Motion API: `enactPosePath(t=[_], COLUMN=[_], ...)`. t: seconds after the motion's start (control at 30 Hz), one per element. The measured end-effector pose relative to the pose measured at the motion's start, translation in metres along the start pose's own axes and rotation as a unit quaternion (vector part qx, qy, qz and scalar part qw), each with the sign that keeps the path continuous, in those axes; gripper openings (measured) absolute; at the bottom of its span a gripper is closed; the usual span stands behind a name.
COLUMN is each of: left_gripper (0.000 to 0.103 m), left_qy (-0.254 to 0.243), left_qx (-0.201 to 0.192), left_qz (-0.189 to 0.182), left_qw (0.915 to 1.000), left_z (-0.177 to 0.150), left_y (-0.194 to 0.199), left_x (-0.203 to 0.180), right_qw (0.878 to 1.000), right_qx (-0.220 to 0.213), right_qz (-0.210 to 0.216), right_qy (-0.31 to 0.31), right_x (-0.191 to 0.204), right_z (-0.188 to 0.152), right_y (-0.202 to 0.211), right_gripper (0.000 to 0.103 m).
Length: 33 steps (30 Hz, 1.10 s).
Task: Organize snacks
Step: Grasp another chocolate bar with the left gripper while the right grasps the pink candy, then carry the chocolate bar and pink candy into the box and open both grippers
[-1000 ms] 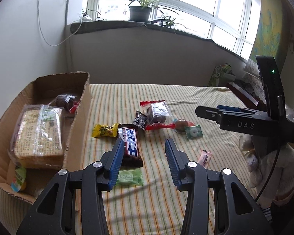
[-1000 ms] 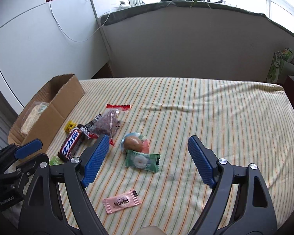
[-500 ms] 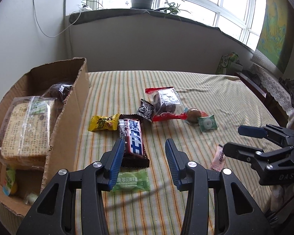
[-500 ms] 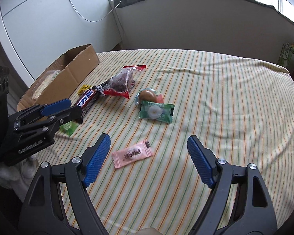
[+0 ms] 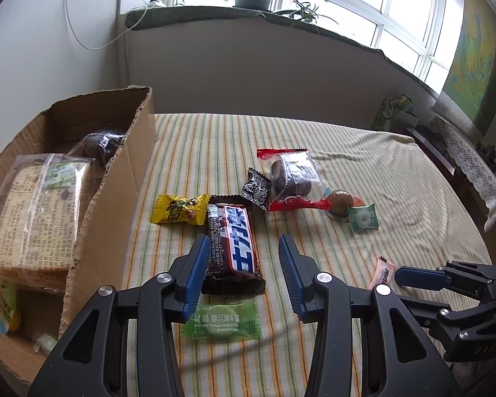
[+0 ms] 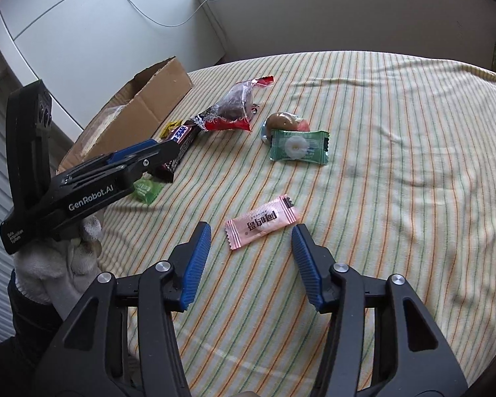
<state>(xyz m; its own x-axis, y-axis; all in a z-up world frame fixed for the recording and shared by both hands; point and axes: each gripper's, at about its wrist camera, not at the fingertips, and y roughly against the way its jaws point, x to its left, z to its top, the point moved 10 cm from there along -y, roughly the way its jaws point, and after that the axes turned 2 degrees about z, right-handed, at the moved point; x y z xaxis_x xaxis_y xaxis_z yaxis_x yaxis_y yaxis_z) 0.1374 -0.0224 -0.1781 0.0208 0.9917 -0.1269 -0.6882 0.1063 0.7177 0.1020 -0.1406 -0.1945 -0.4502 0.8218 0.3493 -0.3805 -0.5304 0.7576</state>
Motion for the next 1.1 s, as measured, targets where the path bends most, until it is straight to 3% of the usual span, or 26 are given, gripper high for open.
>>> enactPosePath(t=[0.17, 0.4, 0.47, 0.57, 0.63, 1.1], left_gripper=[0.042, 0.041, 0.034, 0.032, 0.030, 0.027], left_qy=[-0.003, 0.003, 0.002, 0.005, 0.011, 0.004], left_qx=[0.006, 0.023, 0.025, 0.029, 0.031, 0.008], left_qz=[0.003, -0.010, -0.010, -0.018, -0.026, -0.024], left_qw=[1.0000, 0.9997, 0.9996, 0.9994, 0.9991, 0.9997], left_z=[-0.001, -0.004, -0.004, -0.005, -0.005, -0.003], left_y=[-0.006, -0.015, -0.016, -0.019, -0.018, -0.005], left_x=[0.001, 0.002, 0.001, 0.001, 0.002, 0.002], right_qw=[0.999, 0.988, 0.986, 0.985, 0.986, 0.989], right_qx=[0.001, -0.003, -0.007, -0.013, -0.014, -0.031], right_qz=[-0.023, -0.109, -0.120, -0.121, -0.121, -0.105], right_qy=[0.022, 0.107, 0.117, 0.119, 0.117, 0.098], right_x=[0.010, 0.023, 0.024, 0.022, 0.020, 0.014], right_z=[0.010, 0.006, 0.006, 0.006, 0.007, 0.006], right_y=[-0.013, -0.023, -0.023, -0.020, -0.019, -0.008], right_gripper=[0.050, 0.044, 0.039, 0.026, 0.022, 0.020])
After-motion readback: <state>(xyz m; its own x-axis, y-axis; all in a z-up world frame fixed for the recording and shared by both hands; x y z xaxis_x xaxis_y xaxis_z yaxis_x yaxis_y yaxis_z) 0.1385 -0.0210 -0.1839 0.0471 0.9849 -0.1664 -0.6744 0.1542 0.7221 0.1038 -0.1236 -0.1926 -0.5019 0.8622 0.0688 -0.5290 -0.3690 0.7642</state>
